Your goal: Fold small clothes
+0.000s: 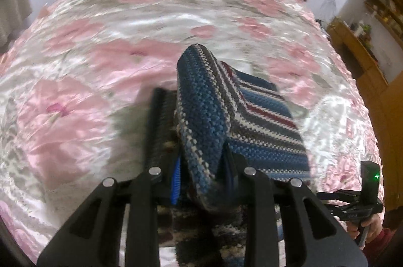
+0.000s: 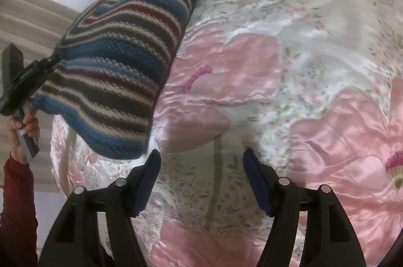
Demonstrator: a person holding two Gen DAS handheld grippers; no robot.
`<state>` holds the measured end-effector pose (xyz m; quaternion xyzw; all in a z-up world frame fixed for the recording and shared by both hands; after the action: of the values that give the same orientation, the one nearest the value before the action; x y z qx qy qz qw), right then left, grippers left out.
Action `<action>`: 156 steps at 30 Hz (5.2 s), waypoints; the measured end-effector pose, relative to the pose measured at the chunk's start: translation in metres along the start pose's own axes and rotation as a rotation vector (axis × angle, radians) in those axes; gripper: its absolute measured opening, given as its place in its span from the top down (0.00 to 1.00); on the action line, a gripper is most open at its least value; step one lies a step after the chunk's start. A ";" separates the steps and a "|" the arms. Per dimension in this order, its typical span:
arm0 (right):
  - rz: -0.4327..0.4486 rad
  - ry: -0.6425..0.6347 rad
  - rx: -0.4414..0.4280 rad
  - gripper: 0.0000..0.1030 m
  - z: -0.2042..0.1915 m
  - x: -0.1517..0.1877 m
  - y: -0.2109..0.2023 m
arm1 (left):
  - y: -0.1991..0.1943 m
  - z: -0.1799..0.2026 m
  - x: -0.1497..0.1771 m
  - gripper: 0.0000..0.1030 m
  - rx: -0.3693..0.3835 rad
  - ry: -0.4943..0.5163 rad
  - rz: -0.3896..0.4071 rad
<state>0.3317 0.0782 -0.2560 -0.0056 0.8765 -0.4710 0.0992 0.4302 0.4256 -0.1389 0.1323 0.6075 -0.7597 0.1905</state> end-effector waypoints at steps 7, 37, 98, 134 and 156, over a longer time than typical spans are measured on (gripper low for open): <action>-0.022 -0.038 0.007 0.33 -0.015 -0.002 0.011 | 0.032 -0.013 0.023 0.75 0.040 -0.023 -0.062; -0.061 0.005 -0.046 0.32 -0.091 -0.005 0.041 | -0.007 -0.029 0.100 0.90 0.014 -0.028 -0.150; 0.018 0.036 0.024 0.26 -0.055 -0.134 0.026 | 0.082 -0.017 0.017 0.22 0.233 -0.113 -0.317; 0.053 -0.032 -0.157 0.49 -0.060 -0.101 -0.025 | 0.053 0.106 0.064 0.69 0.442 -0.032 -0.322; 0.100 0.134 -0.137 0.37 0.102 -0.032 -0.057 | 0.099 0.221 0.149 0.63 0.394 0.017 -0.272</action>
<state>0.3770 -0.0346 -0.2581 0.0627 0.9104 -0.4040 0.0630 0.3487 0.1727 -0.2391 0.0903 0.4611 -0.8812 0.0519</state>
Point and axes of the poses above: each gripper's, at about its wrist camera, not at the fingertips, and y roughly the way its jaws point, z to its right, x to its underside, the point moved 10 cm from there along y, roughly the way its jaws point, and after that the axes turned 3 degrees about -x, right-handed, at the moved point
